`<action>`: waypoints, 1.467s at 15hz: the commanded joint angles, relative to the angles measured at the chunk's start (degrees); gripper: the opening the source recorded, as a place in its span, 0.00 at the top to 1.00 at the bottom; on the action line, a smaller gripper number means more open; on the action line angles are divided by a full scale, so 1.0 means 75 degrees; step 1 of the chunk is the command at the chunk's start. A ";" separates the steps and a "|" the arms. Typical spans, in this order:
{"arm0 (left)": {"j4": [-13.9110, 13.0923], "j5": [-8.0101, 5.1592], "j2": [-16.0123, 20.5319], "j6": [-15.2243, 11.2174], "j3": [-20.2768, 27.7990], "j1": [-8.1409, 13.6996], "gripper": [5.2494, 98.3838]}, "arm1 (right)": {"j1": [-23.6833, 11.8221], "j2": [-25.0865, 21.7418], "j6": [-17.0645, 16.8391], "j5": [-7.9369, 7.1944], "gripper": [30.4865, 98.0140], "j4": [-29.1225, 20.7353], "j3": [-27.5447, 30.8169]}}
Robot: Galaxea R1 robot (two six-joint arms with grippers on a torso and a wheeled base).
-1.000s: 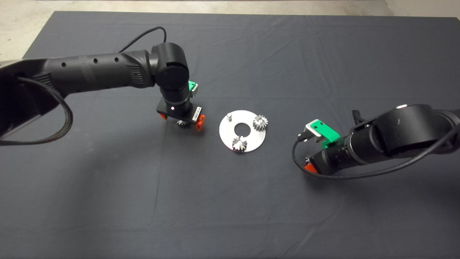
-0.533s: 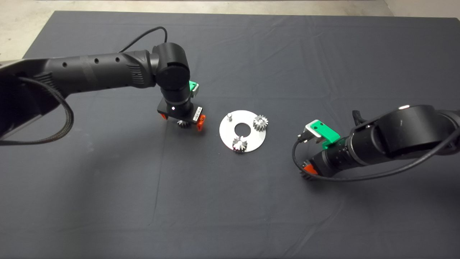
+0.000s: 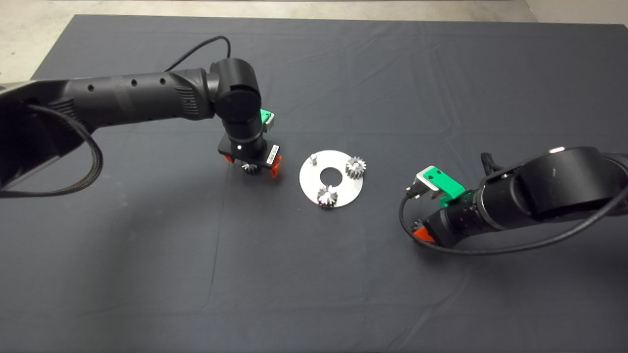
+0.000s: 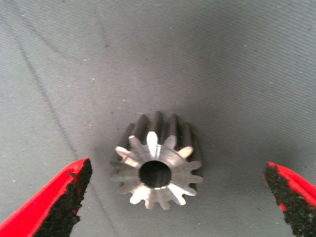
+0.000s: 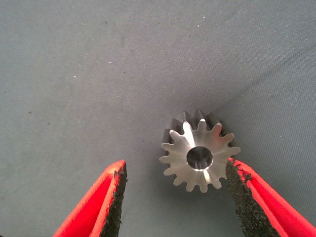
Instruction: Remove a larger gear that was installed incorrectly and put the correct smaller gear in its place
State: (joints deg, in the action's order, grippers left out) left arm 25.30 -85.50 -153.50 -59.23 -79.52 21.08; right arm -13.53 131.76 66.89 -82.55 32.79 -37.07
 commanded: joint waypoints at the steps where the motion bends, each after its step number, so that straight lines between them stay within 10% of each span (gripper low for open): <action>1: 0.0023 -0.0037 -0.0012 0.0046 -0.0013 0.0038 0.11 | -0.0188 -0.0242 0.0070 -0.0008 0.66 0.0163 0.0082; 22: -0.0033 -0.0107 0.0011 0.0445 -0.0185 0.0014 0.42 | -0.0235 -0.0463 0.0070 -0.0008 0.66 0.0163 0.0082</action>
State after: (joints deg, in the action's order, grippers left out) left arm 25.14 -85.59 -153.33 -56.25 -80.65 20.47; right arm -13.79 128.56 67.13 -82.54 32.78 -37.04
